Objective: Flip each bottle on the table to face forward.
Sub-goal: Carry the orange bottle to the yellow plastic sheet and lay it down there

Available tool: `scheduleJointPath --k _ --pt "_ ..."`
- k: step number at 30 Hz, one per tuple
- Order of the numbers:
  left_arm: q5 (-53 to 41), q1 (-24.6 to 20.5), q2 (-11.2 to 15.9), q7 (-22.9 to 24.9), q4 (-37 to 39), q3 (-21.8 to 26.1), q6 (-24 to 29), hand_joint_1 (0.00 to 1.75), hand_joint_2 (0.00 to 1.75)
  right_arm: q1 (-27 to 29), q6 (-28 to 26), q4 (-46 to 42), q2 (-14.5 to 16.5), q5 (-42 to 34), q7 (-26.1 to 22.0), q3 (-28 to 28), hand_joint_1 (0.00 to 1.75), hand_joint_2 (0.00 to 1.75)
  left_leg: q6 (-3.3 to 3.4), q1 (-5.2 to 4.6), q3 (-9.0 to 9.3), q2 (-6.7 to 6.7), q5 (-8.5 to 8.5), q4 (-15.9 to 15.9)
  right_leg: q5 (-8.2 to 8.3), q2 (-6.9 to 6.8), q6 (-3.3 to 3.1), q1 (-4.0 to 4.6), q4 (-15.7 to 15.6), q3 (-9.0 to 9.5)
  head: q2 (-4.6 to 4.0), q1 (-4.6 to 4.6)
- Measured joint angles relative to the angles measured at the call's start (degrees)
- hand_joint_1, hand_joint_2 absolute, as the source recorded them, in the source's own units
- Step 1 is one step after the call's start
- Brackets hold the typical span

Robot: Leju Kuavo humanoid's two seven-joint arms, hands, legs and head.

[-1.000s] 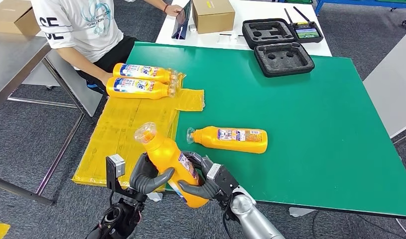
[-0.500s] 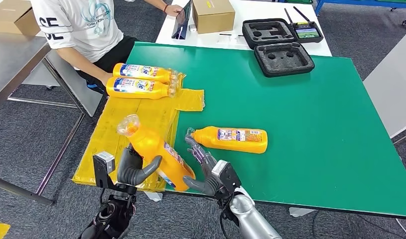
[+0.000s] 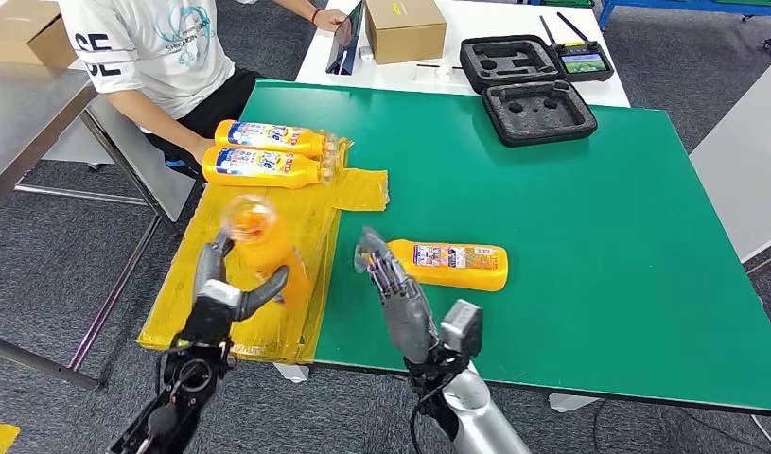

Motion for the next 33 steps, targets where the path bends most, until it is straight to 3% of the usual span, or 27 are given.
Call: scheduleJointPath --k 6,10,23,33 --pt "-13.1 -9.6 3.0 4.3 8.2 -3.0 1.3 1.75 1.75 0.9 1.3 -5.7 0.2 -0.5 0.0 1.5 0.00 0.00 -0.04 0.00 0.01 0.00 0.06 0.0 0.02 0.01 0.00 -0.01 0.0 0.01 -0.01 0.00" --pt "-19.0 -16.1 4.6 7.1 15.2 -6.4 -1.5 1.75 1.75 0.7 1.6 -5.8 0.8 -0.8 0.0 2.2 0.00 1.75 -0.06 0.00 0.01 0.00 0.08 0.0 0.03 0.01 0.01 -0.01 0.0 0.02 -0.01 0.00" --pt "-32.0 -28.8 5.9 11.5 33.3 -19.5 -12.0 1.75 1.75 -0.3 3.6 -4.1 1.2 -1.1 0.0 2.7 0.00 1.75 -0.07 0.00 0.00 0.00 0.08 0.0 0.04 0.01 0.01 0.00 0.0 0.03 0.00 0.01" --pt "-36.5 -32.3 5.9 14.7 40.6 -25.2 -18.5 1.72 1.75 -0.8 4.0 -1.0 1.3 -1.0 0.0 2.7 0.00 1.75 -0.11 0.00 0.03 0.00 0.11 0.0 0.04 0.02 0.00 0.00 0.1 0.03 0.00 0.01"
